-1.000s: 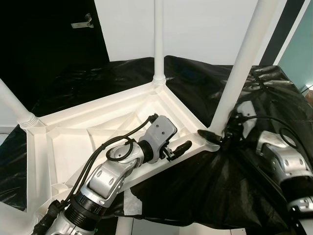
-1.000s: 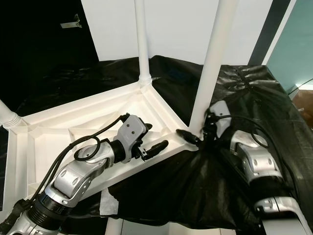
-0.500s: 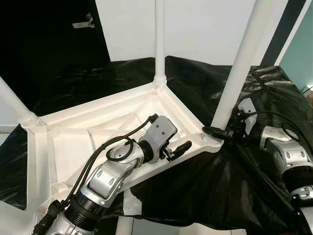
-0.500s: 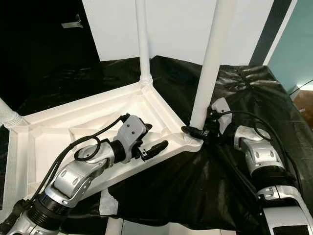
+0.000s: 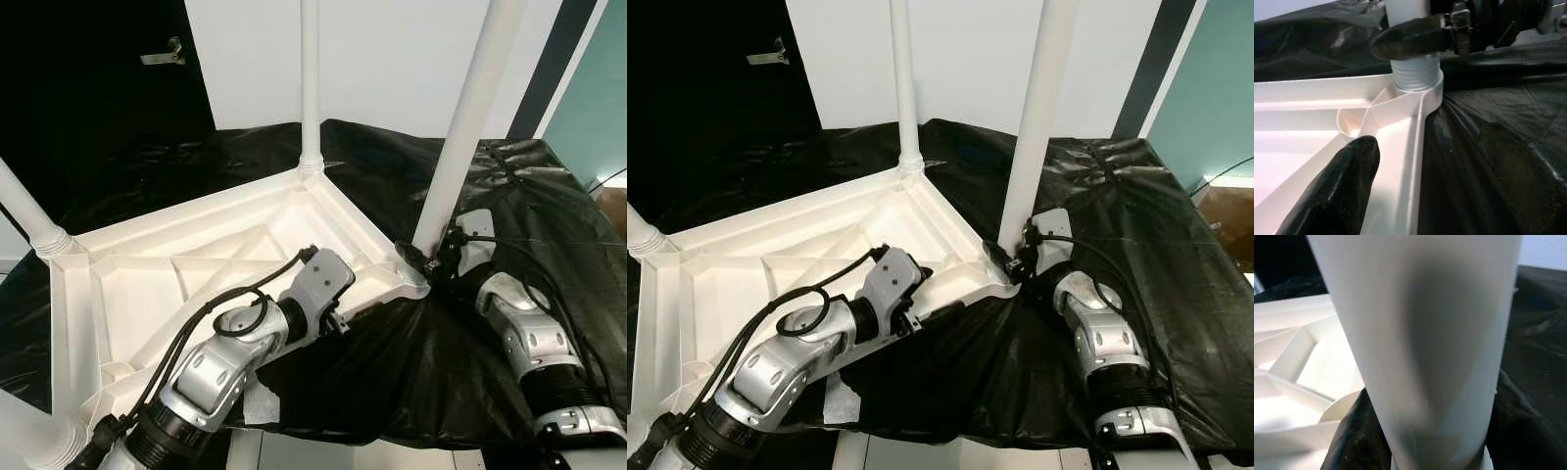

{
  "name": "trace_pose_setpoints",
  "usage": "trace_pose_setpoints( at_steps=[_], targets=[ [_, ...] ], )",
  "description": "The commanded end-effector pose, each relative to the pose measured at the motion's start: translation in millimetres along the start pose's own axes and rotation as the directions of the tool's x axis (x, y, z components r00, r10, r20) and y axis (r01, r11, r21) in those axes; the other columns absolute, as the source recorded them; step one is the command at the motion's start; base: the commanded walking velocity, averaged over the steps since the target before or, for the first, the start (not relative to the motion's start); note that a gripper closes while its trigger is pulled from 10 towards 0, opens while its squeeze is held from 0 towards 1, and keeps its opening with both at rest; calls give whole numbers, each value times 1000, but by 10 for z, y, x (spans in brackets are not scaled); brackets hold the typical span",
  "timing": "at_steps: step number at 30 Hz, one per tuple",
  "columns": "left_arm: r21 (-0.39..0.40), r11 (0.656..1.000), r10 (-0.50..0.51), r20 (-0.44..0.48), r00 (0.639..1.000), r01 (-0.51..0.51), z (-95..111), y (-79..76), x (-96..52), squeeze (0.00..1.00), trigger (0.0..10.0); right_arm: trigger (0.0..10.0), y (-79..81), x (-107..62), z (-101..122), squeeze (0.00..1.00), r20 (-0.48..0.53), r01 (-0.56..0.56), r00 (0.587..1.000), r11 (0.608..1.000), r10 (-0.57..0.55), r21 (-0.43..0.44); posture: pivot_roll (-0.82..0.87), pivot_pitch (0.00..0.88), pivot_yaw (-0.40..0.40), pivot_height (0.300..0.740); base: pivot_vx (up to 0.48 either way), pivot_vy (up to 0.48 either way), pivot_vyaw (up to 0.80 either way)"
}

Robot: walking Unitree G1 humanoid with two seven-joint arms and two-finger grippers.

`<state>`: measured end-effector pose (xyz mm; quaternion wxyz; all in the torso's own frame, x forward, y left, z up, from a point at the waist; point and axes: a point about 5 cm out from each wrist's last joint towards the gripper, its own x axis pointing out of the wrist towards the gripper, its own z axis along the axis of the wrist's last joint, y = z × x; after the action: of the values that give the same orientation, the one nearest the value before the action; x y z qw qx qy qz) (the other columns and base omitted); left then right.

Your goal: Building children table

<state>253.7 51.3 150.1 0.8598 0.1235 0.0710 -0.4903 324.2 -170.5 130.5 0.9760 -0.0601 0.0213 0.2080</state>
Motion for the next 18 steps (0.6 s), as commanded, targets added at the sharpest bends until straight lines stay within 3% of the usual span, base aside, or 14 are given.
trace_pose_setpoints(
  at_steps=[1, 5, 7, 10, 16, 17, 18],
  targets=[
    [-4, 994, -113, -14, 994, 113, -16, -71, -6, 0, 10000, 10000, 114, -21, -215, 0, -97, 2, 995, 1000, 0, 14, -38, 0, 3, 740, 0, 0, 0],
    [-4, 995, -99, -12, 995, 99, -9, -74, 22, 0, 10000, 10000, 363, 7, -240, 0, -75, 170, 984, 980, -163, 99, -40, 0, 4, 740, 0, 0, 0],
    [-4, 995, -98, -10, 995, 98, -2, -73, 28, 0, 10000, 10000, 397, 12, -239, 0, -74, 212, 976, 970, -204, 116, -40, 0, 4, 740, 0, 0, 0],
    [-2, 996, -93, -12, 996, 93, 7, -75, 34, 0, 10000, 10000, 506, -1, -176, 0, -71, 387, 922, 907, -380, 163, -43, 0, 3, 740, 0, 0, 0],
    [13, 996, -87, -40, 995, 88, -24, -74, 48, 0, 10000, 10000, 548, -12, -146, 0, -70, 381, 924, 905, -375, 189, -48, 0, 9, 740, 0, 0, 0],
    [18, 996, -85, -55, 995, 87, -42, -71, 52, 0, 10000, 10000, 547, -23, -134, 910, -61, 371, 929, 908, -366, 193, -47, 0, 7, 740, 0, 0, 0],
    [21, 996, -84, -65, 994, 86, -54, -69, 55, 0, 10000, 10000, 546, -30, -126, 910, -55, 365, 931, 910, -361, 196, -47, 0, 7, 740, 0, 0, 0]
  ],
)
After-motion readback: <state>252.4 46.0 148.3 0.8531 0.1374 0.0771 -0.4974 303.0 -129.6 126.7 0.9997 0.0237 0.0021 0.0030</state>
